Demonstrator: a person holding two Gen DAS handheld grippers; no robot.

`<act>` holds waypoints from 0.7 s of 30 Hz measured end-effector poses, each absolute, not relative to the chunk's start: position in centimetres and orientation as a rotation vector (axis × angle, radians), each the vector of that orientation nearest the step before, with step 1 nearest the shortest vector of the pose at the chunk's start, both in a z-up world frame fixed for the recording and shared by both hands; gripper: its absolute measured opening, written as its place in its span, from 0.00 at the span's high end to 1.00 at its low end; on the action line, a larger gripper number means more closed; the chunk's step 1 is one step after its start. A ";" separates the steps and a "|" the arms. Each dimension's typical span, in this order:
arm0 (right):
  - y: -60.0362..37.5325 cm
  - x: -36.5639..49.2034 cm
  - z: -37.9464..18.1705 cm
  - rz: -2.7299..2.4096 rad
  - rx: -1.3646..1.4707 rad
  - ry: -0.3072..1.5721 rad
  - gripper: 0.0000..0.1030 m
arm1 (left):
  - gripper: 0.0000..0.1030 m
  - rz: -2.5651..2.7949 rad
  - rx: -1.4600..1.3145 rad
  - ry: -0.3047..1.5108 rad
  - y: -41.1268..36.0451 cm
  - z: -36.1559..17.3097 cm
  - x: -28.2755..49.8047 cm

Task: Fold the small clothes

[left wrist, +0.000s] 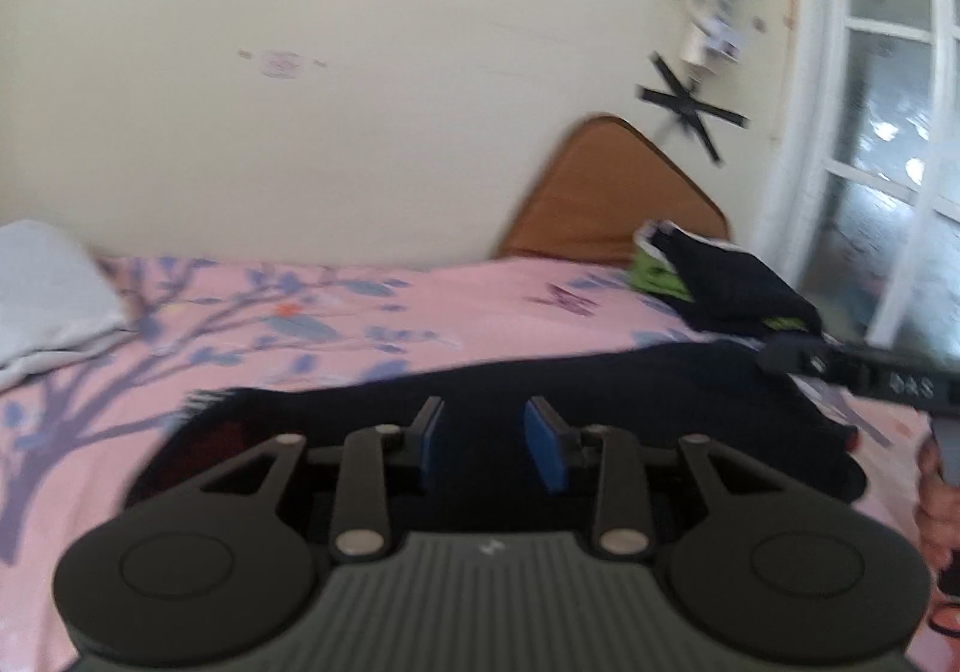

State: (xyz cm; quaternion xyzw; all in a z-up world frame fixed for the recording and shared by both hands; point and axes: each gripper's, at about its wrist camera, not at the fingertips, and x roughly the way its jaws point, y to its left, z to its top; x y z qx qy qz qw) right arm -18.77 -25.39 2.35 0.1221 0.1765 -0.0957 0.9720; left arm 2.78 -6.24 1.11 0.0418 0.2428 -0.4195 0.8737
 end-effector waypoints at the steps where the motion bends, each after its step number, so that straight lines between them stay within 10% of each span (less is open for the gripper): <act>1: -25.2 -18.9 1.9 -0.199 0.231 0.378 0.70 | 0.70 -0.880 0.099 0.517 -6.8 0.7 2.9; 17: -25.1 -19.0 -4.3 -0.255 0.172 0.530 0.68 | 0.57 -0.865 0.080 0.555 -6.9 -1.2 3.4; 21: -25.9 -23.2 -1.8 -0.203 0.354 0.449 0.44 | 0.65 -0.870 -0.083 0.567 -4.4 -0.5 4.6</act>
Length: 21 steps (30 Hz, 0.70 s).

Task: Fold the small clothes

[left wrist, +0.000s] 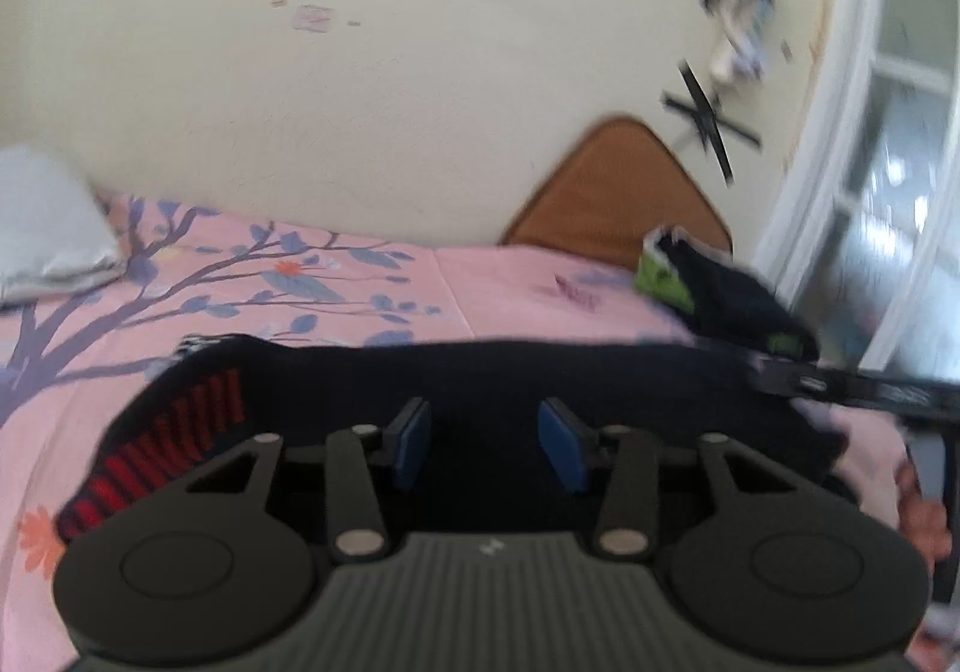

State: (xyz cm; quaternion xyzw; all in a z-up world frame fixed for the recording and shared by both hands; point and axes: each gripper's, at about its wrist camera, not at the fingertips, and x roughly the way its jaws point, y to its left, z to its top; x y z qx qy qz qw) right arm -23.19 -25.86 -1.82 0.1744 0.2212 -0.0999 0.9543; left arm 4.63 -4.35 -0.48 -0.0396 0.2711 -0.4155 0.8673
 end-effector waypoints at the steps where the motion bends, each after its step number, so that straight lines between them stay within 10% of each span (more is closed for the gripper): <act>1: -26.3 -24.6 -1.5 -0.229 0.405 0.412 0.26 | 0.79 -0.879 -0.127 0.587 -3.9 -0.4 5.1; 3: -27.9 -26.8 -1.5 -0.293 0.498 0.370 0.14 | 0.93 -0.902 -0.201 0.639 -3.6 -0.4 6.1; 21: -30.1 -23.8 -6.6 -0.113 0.806 0.528 0.17 | 0.95 -1.028 -0.164 0.831 -7.2 -2.8 6.3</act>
